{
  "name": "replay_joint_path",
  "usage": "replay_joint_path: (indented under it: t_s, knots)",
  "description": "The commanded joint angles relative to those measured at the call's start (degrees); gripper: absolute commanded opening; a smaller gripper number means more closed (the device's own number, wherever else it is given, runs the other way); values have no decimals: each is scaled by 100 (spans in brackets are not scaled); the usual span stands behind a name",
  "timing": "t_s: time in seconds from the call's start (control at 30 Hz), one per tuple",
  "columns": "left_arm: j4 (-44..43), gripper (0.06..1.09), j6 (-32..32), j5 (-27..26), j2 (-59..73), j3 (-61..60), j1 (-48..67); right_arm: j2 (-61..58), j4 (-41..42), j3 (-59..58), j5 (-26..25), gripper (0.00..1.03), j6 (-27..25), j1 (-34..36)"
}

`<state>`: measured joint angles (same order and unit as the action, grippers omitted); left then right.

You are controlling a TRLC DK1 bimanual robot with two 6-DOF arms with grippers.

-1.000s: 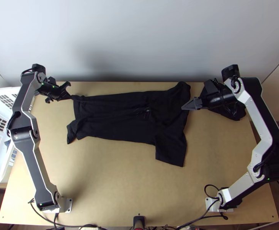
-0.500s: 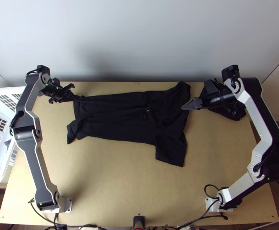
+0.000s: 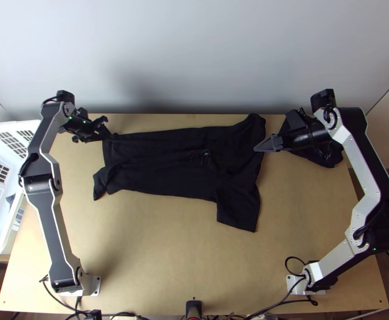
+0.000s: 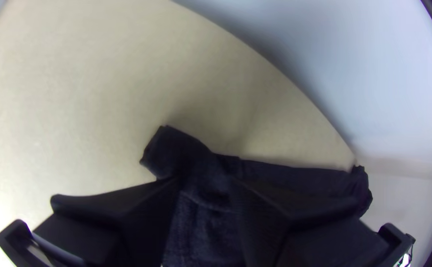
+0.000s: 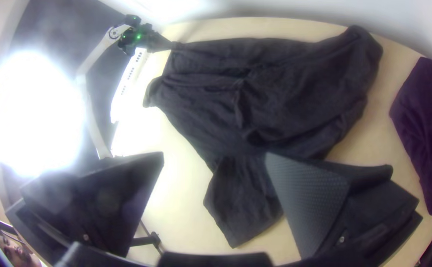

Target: Fold the t-shirt

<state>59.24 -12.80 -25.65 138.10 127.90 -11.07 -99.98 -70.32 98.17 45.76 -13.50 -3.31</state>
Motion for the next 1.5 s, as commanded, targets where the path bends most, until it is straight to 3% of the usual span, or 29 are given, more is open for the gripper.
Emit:
replay_joint_path:
  t_s: [0.0,0.07,0.1,0.13,0.5,0.57,0.67,0.87,0.97,1.23,1.47]
  knots:
    - [131,26,199,7,112,7,131,-3,1,18,3,96,14,-3]
    - [158,25,216,7,112,7,131,-3,1,18,3,96,14,-3]
    - [166,15,234,16,112,7,140,-3,1,18,3,96,14,-3]
    - [166,12,243,34,103,7,140,-3,1,18,3,96,14,-3]
    - [421,12,348,192,-495,7,61,14,107,-211,-23,96,-4,67]
    - [518,12,348,192,-592,7,52,14,581,-545,-58,90,207,67]
    - [580,12,331,192,-609,7,61,-65,1443,-1160,-58,90,655,-3]
    - [615,12,278,192,-539,7,175,-865,2506,-1634,-67,90,1077,-117]
    - [615,12,234,192,-556,7,237,-1085,2708,-1626,-102,90,1209,-179]
    - [606,12,111,183,-662,16,342,-1603,2787,-1608,-770,90,1095,-179]
    - [606,12,67,183,-653,16,369,-1963,3051,-1371,-928,90,1297,-143]
